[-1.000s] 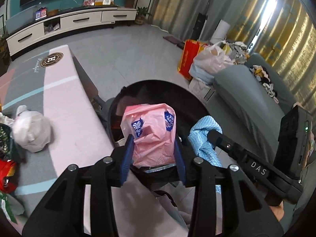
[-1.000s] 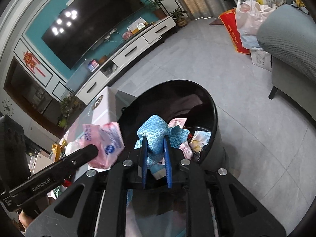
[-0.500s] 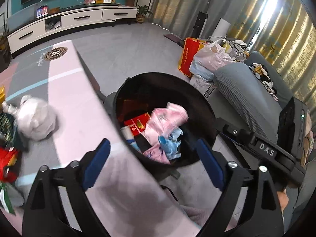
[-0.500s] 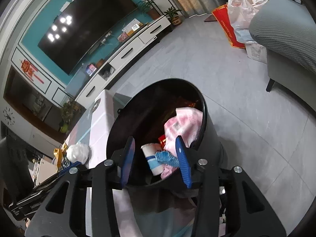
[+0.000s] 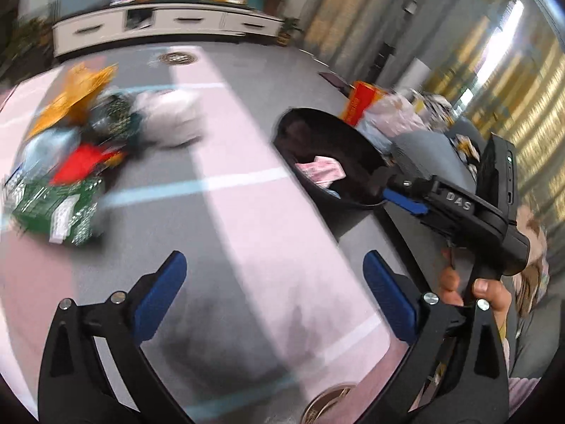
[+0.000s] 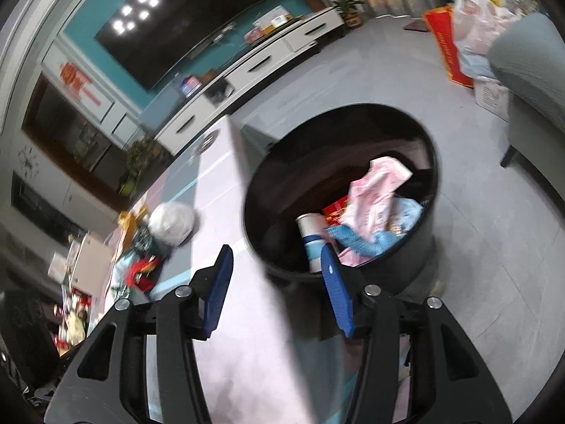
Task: Collect trash
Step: 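Move both tools back toward the remaining trash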
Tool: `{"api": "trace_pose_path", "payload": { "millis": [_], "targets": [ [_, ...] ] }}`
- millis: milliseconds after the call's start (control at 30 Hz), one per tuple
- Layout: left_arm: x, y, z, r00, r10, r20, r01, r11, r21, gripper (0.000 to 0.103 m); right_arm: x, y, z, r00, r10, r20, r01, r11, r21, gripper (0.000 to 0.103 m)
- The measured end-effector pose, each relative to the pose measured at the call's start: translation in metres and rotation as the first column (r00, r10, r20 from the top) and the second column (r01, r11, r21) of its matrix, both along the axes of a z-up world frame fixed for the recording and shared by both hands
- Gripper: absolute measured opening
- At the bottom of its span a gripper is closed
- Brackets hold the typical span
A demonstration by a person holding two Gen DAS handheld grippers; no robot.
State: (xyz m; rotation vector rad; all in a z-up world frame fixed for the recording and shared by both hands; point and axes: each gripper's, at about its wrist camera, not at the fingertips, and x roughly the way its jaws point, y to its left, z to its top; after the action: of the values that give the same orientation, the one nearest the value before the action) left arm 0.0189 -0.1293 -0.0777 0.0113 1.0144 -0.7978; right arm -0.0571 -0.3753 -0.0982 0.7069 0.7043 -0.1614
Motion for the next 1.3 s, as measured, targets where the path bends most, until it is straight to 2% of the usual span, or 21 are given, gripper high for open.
{"api": "trace_pose_path", "payload": {
  "millis": [133,233,300,333,433,500,567,667,800,833,933,1000,1133,1300],
  "targets": [
    [0.005,0.060,-0.002,0.987,0.158,-0.021,-0.158,0.987,-0.011,0.100,0.009,0.027,0.007,0.997,0.070,-0.014,-0.070,0.997,-0.027,0.053],
    [0.010,0.108,-0.004,0.954,0.297,-0.034,-0.298,0.954,-0.016,0.100,0.015,0.045,0.011,0.993,0.116,-0.025,-0.117,0.992,-0.050,0.054],
    [0.012,0.137,-0.004,0.921,0.389,-0.023,-0.390,0.921,-0.008,0.100,0.020,0.061,0.014,0.988,0.152,-0.033,-0.154,0.986,-0.066,0.054],
    [0.013,0.153,-0.004,0.896,0.443,-0.017,-0.443,0.896,-0.002,0.100,0.022,0.067,0.015,0.985,0.168,-0.037,-0.170,0.983,-0.071,0.054],
    [0.015,0.182,-0.006,0.846,0.533,-0.026,-0.533,0.846,-0.011,0.100,0.029,0.088,0.017,0.975,0.217,-0.050,-0.220,0.972,-0.083,0.054],
    [0.017,0.193,-0.009,0.823,0.566,-0.051,-0.567,0.823,-0.029,0.100,0.034,0.100,0.019,0.968,0.244,-0.058,-0.249,0.964,-0.089,0.055],
    [0.021,0.199,-0.013,0.817,0.571,-0.085,-0.576,0.816,-0.055,0.100,0.038,0.110,0.020,0.962,0.264,-0.066,-0.269,0.958,-0.098,0.055],
    [0.030,0.199,-0.018,0.827,0.544,-0.140,-0.559,0.821,-0.114,0.100,0.041,0.120,0.020,0.957,0.282,-0.073,-0.288,0.952,-0.105,0.059],
    [0.047,0.186,-0.024,0.869,0.441,-0.222,-0.487,0.841,-0.235,0.100,0.043,0.125,0.019,0.953,0.292,-0.082,-0.300,0.948,-0.111,0.059],
    [0.053,0.183,-0.027,0.868,0.433,-0.243,-0.487,0.840,-0.239,0.100,0.043,0.125,0.018,0.953,0.292,-0.086,-0.300,0.947,-0.111,0.059],
    [0.065,0.175,-0.027,0.846,0.461,-0.269,-0.521,0.823,-0.225,0.100,0.045,0.123,0.014,0.952,0.291,-0.093,-0.300,0.948,-0.105,0.059],
    [0.074,0.170,-0.027,0.818,0.490,-0.301,-0.559,0.800,-0.218,0.100,0.046,0.121,0.011,0.952,0.289,-0.098,-0.298,0.949,-0.101,0.059],
    [0.093,0.155,-0.036,0.778,0.507,-0.370,-0.598,0.779,-0.191,0.100,0.049,0.116,0.004,0.951,0.290,-0.106,-0.300,0.950,-0.089,0.059],
    [0.109,0.139,-0.043,0.745,0.560,-0.362,-0.643,0.747,-0.168,0.098,0.052,0.108,-0.004,0.952,0.285,-0.114,-0.295,0.952,-0.080,0.059]
  ]
}}
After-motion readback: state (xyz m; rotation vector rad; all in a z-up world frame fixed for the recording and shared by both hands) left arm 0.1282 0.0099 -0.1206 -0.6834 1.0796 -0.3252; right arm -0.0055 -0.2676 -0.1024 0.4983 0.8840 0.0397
